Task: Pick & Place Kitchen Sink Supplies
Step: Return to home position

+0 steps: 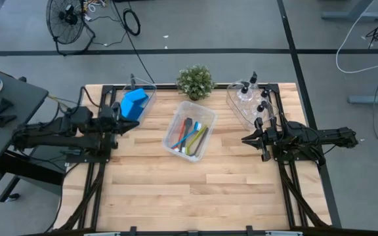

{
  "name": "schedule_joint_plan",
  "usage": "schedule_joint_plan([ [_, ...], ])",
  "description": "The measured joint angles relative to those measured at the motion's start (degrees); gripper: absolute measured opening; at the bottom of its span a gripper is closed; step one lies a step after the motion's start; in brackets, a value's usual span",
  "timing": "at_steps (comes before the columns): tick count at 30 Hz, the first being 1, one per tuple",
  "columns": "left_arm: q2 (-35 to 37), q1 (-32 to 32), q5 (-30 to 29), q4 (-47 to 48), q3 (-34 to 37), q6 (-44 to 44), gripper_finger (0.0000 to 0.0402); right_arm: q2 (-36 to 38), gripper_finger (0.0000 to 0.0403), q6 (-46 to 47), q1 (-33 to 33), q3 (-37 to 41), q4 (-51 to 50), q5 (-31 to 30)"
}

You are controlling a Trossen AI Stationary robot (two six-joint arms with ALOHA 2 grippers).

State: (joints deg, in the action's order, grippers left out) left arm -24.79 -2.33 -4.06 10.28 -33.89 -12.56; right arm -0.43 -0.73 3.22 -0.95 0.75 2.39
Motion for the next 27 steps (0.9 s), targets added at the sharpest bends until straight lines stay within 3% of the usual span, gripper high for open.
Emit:
schedule_joint_plan([
  [7,7.6,0.0,1.4,-7.3,10.4,0.1,0.0016,0.0,0.0043,0.0,0.0,0.0,0.0,0.0],
  [16,15.3,0.0,1.4,-23.7,21.4,1.2,0.0016,0.0,0.0043,-0.1,0.0,0.0,0.0,0.0],
  [27,23.0,0.0,1.8,-28.2,28.8,3.1,0.0016,0.0,0.0043,-0.1,0.0,0.0,0.0,0.0],
])
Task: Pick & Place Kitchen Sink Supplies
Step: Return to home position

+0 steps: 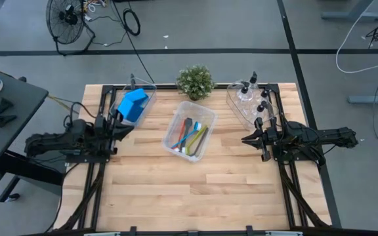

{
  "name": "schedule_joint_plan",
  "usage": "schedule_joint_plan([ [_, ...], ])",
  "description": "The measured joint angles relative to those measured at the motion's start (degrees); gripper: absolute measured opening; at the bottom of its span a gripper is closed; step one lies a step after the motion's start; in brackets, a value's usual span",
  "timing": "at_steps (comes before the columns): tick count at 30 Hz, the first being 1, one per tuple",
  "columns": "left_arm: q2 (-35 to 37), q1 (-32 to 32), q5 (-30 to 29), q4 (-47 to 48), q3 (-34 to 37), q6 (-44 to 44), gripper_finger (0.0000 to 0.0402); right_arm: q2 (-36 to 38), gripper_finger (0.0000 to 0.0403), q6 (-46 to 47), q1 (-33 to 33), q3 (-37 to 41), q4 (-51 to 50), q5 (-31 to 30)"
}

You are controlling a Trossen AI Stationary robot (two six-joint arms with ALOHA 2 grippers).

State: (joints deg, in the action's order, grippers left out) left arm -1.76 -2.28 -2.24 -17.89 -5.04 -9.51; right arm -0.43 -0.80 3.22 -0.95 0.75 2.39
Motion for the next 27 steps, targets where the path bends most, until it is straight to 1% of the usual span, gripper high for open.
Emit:
schedule_joint_plan([
  [3,1.8,0.4,0.0,0.2,1.3,1.0,0.0016,0.0,0.0043,0.1,0.0,0.0,0.0,0.0],
  [9,1.7,2.7,-0.6,2.6,1.8,1.6,0.0017,0.0,0.0043,0.1,0.0,0.0,0.0,0.0],
  [13,1.7,3.2,-1.0,3.9,1.8,4.0,0.0017,0.0,0.0043,0.1,0.0,0.0,0.0,0.0],
  [20,1.7,3.2,-1.1,12.0,1.8,3.0,0.0017,0.0,0.0043,0.1,0.0,0.0,0.0,0.0],
  [27,1.7,3.2,-1.1,16.2,1.8,2.8,0.0017,0.0,0.0043,0.0,0.0,0.0,0.0,0.0],
])
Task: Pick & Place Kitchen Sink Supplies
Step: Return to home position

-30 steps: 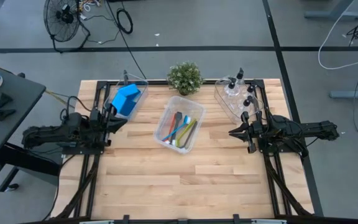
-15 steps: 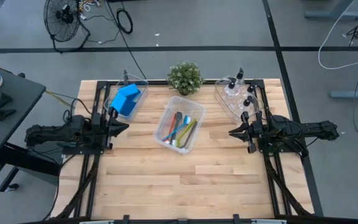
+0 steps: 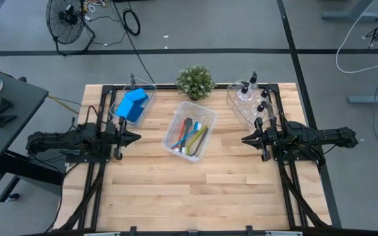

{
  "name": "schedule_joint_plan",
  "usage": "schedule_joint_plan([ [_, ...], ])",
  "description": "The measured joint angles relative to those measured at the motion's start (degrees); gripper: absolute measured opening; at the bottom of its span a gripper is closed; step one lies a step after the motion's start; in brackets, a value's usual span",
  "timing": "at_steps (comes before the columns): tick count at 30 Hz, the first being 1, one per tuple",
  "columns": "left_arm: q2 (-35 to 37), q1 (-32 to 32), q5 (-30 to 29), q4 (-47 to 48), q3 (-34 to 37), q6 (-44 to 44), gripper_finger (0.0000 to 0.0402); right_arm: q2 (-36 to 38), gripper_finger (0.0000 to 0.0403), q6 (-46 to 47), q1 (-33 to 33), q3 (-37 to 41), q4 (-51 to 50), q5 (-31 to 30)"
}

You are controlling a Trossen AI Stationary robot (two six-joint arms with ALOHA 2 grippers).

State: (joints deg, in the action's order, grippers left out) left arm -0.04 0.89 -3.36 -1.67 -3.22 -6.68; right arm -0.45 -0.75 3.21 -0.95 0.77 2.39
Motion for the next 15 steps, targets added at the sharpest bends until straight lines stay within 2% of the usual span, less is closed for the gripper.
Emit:
schedule_joint_plan([
  [15,0.0,-1.1,-1.5,7.0,-0.1,-0.1,0.0017,0.0,0.0043,-0.1,0.0,0.0,0.0,0.0],
])
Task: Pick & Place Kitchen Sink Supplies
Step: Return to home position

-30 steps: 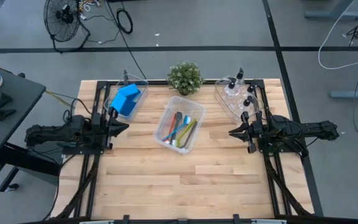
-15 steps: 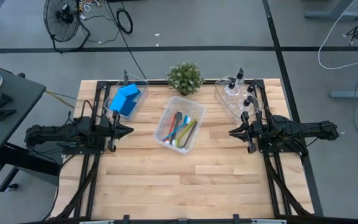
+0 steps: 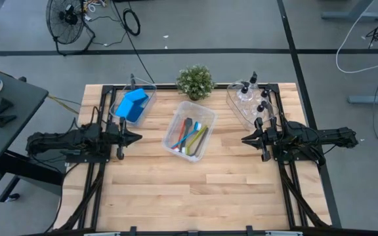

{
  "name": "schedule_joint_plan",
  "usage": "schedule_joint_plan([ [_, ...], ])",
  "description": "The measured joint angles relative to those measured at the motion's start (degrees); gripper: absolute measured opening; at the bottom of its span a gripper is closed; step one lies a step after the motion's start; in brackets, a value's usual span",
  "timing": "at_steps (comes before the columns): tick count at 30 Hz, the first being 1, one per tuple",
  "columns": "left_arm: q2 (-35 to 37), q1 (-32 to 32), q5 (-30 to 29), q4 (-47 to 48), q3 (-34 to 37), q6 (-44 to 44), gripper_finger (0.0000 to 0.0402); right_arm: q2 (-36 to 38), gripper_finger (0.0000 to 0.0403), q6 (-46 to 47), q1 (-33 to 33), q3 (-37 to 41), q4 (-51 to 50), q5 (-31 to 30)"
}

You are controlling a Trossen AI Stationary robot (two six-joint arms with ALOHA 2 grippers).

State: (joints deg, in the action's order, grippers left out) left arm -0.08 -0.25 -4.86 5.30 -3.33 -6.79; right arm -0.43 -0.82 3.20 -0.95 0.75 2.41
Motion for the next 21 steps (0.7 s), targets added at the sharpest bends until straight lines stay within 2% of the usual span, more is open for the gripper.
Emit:
schedule_joint_plan([
  [14,0.0,0.0,0.0,1.5,-0.1,1.9,0.0016,0.0,0.0043,0.0,0.0,0.0,0.0,0.0],
  [21,0.0,0.0,0.0,0.6,-0.1,-4.9,0.0016,0.0,0.0043,0.1,0.0,0.0,0.0,0.0],
])
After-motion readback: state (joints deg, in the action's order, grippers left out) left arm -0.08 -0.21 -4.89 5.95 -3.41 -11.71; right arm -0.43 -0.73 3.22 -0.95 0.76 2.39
